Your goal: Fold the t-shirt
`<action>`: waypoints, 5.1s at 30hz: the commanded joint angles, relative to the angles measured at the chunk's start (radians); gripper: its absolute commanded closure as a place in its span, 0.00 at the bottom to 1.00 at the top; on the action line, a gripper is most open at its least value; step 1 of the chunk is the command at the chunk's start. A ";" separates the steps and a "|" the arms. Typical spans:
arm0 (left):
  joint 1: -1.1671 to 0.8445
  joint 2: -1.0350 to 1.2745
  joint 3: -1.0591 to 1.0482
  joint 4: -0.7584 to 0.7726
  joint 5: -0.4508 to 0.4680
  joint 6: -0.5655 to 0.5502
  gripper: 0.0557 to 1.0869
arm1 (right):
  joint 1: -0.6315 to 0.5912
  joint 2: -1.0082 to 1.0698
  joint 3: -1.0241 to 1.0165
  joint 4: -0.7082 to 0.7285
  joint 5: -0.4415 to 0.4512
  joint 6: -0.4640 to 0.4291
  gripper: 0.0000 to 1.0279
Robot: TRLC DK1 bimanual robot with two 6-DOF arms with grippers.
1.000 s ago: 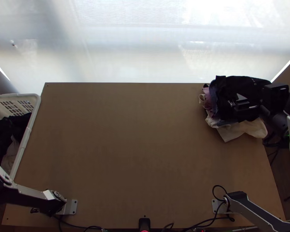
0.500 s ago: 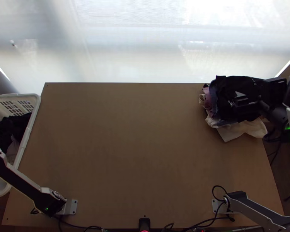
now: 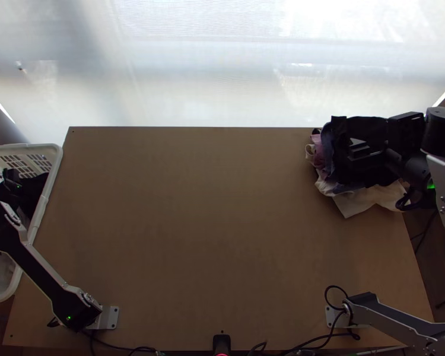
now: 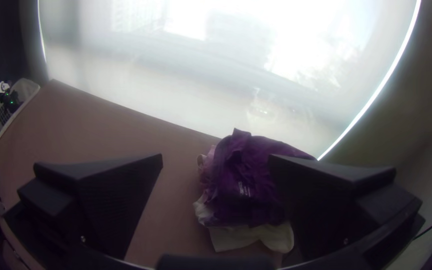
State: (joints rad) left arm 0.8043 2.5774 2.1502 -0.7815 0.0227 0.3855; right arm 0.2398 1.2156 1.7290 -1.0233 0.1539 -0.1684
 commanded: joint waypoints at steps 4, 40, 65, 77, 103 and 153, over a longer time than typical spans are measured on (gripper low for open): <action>0.016 0.036 0.062 -0.050 0.006 -0.020 0.96 | 0.004 0.019 0.009 0.000 0.004 -0.003 0.05; -1.515 -1.135 -0.145 -0.498 0.102 -0.422 0.96 | -0.036 -0.215 -0.253 0.003 0.003 0.003 0.05; -2.047 -0.530 0.158 0.048 0.040 -0.471 0.04 | -0.366 -0.663 -0.783 -0.037 0.003 -0.094 0.05; -1.811 -0.789 -0.023 -0.288 0.040 -0.287 0.05 | -0.132 -0.579 -0.743 -0.064 -0.043 -0.029 0.05; -1.288 -1.636 -1.330 0.123 -0.173 0.055 0.05 | 0.759 -0.033 -0.964 0.120 -0.142 -0.114 0.05; -0.553 -1.642 -1.688 0.485 0.235 0.661 0.06 | 0.601 -0.102 -0.896 0.131 -0.264 -0.103 0.97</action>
State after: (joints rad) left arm 0.2516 0.9314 0.5064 -0.3111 0.2264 0.9928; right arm 0.8886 1.1938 0.8162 -0.8101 -0.0868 -0.2626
